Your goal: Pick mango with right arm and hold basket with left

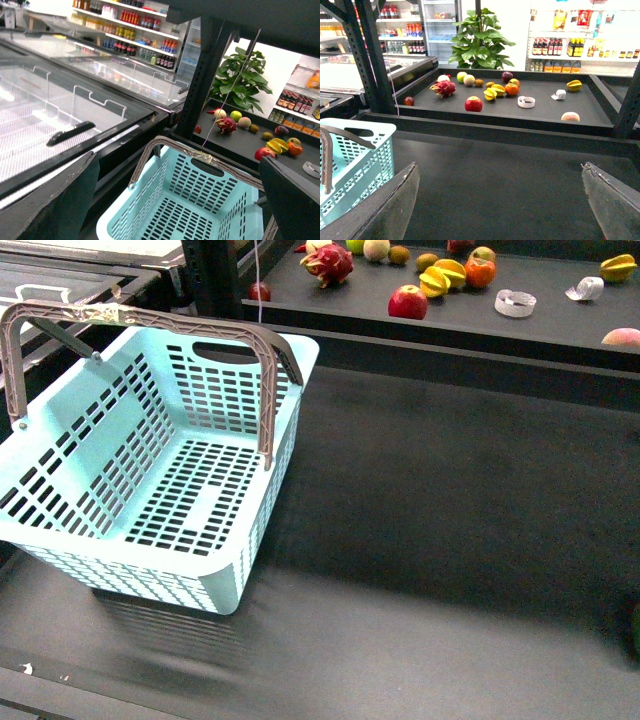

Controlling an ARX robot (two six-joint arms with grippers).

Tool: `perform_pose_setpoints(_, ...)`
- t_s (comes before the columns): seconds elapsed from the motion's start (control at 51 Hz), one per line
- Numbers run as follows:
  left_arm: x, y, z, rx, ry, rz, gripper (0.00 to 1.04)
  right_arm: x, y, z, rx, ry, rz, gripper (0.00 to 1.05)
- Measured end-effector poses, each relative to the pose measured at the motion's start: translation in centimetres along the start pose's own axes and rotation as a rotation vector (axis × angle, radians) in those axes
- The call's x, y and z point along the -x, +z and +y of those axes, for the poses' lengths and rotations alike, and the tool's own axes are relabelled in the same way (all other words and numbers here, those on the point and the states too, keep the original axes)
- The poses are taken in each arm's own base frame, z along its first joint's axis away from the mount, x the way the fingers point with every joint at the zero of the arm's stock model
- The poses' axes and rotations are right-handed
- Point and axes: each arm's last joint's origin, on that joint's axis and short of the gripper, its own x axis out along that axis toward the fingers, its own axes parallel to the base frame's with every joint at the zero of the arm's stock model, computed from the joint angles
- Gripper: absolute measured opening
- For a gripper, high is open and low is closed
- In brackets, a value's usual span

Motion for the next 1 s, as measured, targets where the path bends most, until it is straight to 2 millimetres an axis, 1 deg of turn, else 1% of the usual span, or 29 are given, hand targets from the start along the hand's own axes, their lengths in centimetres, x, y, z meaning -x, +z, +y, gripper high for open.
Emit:
perform_pose_setpoints(0.059, -1.2, -1.1, -0.9, 0.018, -0.003, 0.063, 0.99, 0.0, 0.0, 0.0, 0.000, 0.000, 0.000, 0.97)
perform_pose_setpoints(0.255, -5.5, -2.8, -3.8, 0.100, -0.030, 0.195, 0.99, 0.0, 0.0, 0.0, 0.000, 0.000, 0.000, 0.97)
perform_pose_setpoints(0.333, -7.7, -4.2, -4.8, 0.142, -0.013, 0.276, 0.99, 0.0, 0.0, 0.0, 0.000, 0.000, 0.000, 0.97)
perform_pose_setpoints(0.549, -11.5, -5.9, -6.9, 0.276, -0.006, 0.366, 0.99, 0.0, 0.0, 0.0, 0.000, 0.000, 0.000, 0.97)
perform_pose_setpoints(0.627, -13.2, -6.9, -8.0, 0.337, 0.004, 0.413, 0.99, 0.0, 0.0, 0.0, 0.000, 0.000, 0.000, 0.97)
perform_pose_setpoints(0.686, -14.1, -7.6, -8.4, 0.374, 0.005, 0.442, 0.99, 0.0, 0.0, 0.0, 0.000, 0.000, 0.000, 0.97)
perform_pose_setpoints(0.804, -15.9, -8.9, -9.4, 0.430, -0.010, 0.492, 0.99, 0.0, 0.0, 0.0, 0.000, 0.000, 0.000, 0.97)
perform_pose_setpoints(0.843, -16.8, -9.5, -10.0, 0.454, -0.014, 0.512, 0.99, 0.0, 0.0, 0.0, 0.000, 0.000, 0.000, 0.97)
perform_pose_setpoints(0.902, -18.0, -10.1, -10.7, 0.480, -0.024, 0.533, 0.99, 0.0, 0.0, 0.0, 0.000, 0.000, 0.000, 0.97)
perform_pose_setpoints(1.0, -19.3, -10.8, -11.2, 0.504, -0.021, 0.553, 0.99, 0.0, 0.0, 0.0, 0.000, 0.000, 0.000, 0.97)
